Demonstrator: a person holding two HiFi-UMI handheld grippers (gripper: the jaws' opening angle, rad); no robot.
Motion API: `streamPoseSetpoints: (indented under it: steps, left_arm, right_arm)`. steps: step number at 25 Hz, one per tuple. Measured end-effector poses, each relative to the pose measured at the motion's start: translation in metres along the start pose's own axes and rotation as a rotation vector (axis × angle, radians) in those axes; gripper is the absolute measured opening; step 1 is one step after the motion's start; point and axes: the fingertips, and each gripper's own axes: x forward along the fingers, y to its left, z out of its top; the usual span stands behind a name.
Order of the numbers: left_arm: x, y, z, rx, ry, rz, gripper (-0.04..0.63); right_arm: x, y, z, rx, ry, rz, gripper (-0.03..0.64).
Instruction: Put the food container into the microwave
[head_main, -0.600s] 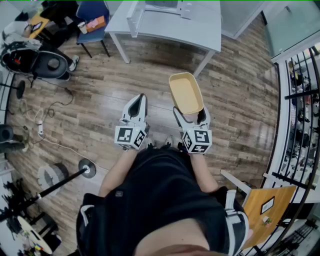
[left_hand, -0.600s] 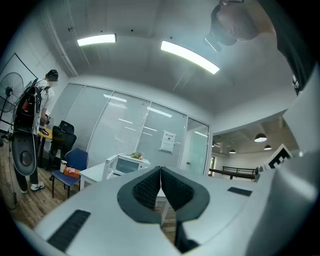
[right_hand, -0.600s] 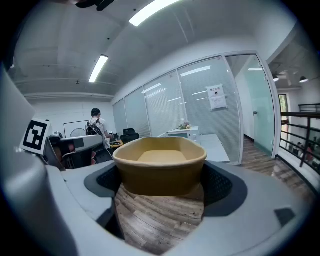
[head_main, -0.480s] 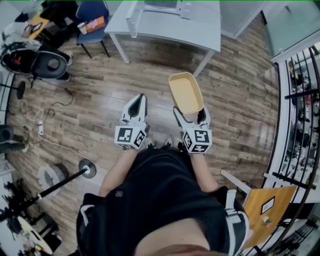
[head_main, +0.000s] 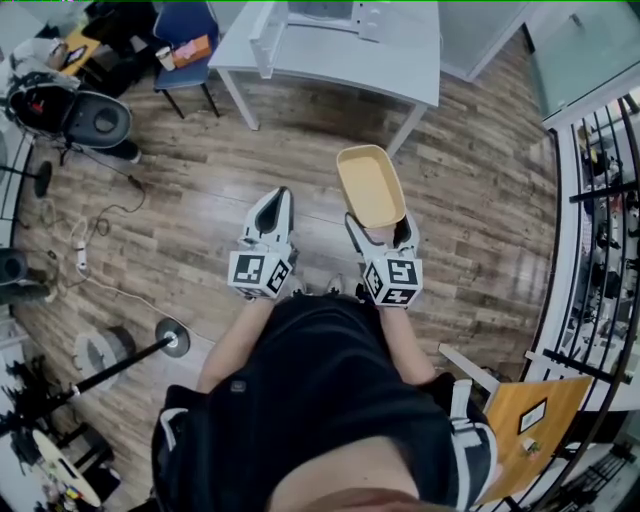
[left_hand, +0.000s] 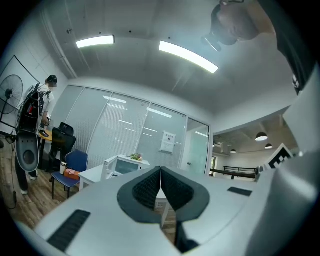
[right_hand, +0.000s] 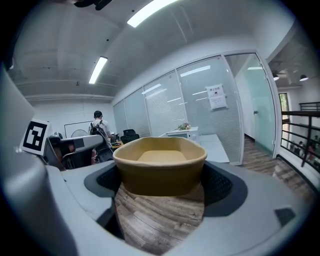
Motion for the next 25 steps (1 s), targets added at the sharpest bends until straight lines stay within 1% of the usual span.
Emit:
streamPoseSetpoints:
  steps: [9, 14, 17, 20, 25]
  left_arm:
    - [0.016, -0.021, -0.004, 0.0, -0.013, 0.03, 0.025]
    - [0.04, -0.025, -0.008, 0.002, -0.033, 0.068, 0.025]
    - [0.058, -0.016, -0.011, -0.002, -0.029, 0.077, 0.025]
    - [0.083, 0.001, -0.015, -0.007, -0.033, 0.077, 0.025]
    - [0.16, 0.048, -0.014, -0.009, -0.05, 0.072, 0.025]
  right_arm:
    - [0.003, -0.026, -0.003, 0.001, 0.012, 0.032, 0.505]
    - [0.025, -0.051, 0.0, -0.012, 0.015, 0.06, 0.505]
    - [0.046, -0.059, -0.001, -0.009, 0.026, 0.065, 0.505]
    - [0.078, -0.067, 0.002, -0.009, 0.029, 0.061, 0.505]
    - [0.164, -0.087, 0.02, -0.021, 0.021, 0.053, 0.505]
